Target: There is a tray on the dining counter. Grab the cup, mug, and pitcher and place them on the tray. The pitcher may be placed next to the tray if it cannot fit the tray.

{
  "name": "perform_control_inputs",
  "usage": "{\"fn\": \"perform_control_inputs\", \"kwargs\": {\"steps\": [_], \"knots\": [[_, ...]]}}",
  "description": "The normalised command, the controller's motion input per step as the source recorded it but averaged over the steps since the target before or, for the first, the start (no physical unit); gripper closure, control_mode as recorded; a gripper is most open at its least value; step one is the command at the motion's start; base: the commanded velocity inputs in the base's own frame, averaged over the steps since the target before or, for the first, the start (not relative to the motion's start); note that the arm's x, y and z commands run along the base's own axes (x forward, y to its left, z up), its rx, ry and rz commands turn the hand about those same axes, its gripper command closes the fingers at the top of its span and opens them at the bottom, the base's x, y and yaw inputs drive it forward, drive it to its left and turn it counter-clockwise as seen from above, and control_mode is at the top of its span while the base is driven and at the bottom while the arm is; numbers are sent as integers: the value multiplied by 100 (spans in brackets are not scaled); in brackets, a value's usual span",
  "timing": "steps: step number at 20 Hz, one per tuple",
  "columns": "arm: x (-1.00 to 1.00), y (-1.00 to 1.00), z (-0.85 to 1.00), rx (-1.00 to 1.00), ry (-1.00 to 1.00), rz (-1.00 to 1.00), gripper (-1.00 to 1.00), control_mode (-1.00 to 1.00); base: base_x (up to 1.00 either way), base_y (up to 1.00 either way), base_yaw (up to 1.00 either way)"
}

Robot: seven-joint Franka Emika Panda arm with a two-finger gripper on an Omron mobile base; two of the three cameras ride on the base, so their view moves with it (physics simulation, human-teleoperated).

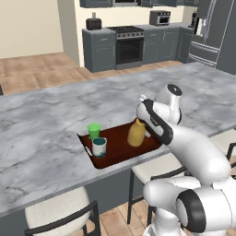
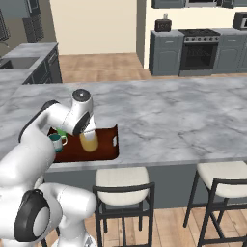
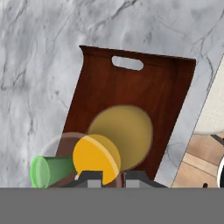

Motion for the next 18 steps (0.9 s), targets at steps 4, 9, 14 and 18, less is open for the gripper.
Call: {"fn": "perform_control_inputs", "kwargs": {"steps": [4, 9, 14, 18], "knots": [[32, 1, -23, 0, 0, 0, 100, -100, 0, 0, 0], [19, 0, -18, 0, 0, 0, 100, -100, 0, 0, 0], [16, 5, -19, 0, 0, 0, 100, -100, 0, 0, 0], [23, 2, -5, 0, 0, 0, 100, -100, 0, 0, 0]]}}
